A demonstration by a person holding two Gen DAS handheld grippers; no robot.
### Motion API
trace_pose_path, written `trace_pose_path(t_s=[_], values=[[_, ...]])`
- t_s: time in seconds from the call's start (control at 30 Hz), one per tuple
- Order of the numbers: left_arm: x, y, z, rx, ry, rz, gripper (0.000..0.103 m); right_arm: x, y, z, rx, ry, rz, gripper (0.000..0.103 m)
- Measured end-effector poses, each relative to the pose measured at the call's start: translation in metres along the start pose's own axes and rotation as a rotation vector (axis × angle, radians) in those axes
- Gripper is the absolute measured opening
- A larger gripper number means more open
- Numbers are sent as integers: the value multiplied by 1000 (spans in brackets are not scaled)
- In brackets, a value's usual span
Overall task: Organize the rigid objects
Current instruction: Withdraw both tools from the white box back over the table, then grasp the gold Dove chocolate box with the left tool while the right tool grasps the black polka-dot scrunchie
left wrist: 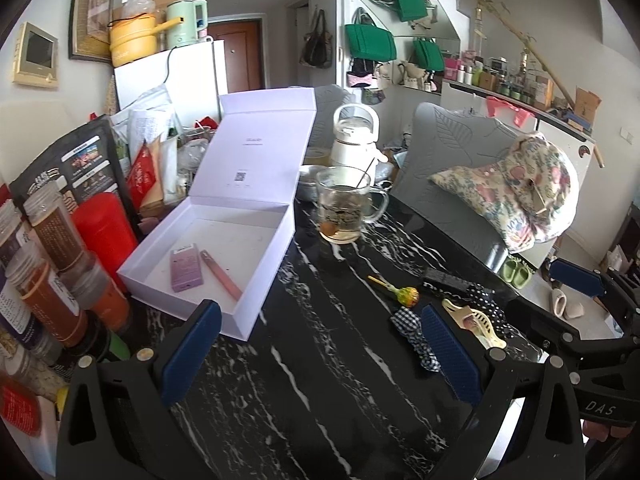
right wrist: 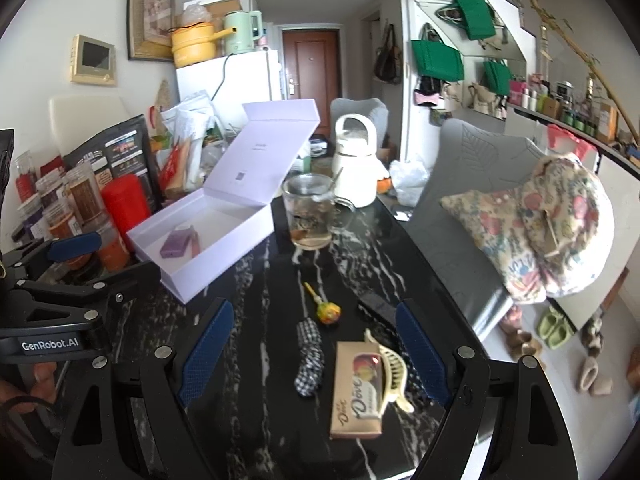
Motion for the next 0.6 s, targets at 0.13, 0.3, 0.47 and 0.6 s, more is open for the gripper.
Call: trace_pose_path(t_s=[0.13, 0.3, 0.47, 0.6], values=[[8, 8, -17, 9, 28, 26, 102, -3, 10, -16, 23, 24, 12, 84], [18, 18, -36, 23, 52, 45, 102, -5, 25, -36, 48, 47, 26, 84], [26, 27, -61, 35, 96, 51, 102, -4, 41, -58, 78, 57, 44, 84], [33, 35, -77, 35, 116, 76, 102, -2, 54, -80, 117, 65, 56, 84]])
Point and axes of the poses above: each gripper's, at about its wrist camera, not at the fingertips, and x roughly the way its jaws point, z to its left, y to its underside, the point moved 10 cm from there along x, roughly the way its jaws point, and after that the axes turned 11 degrees about -z, right-handed, at the moved point
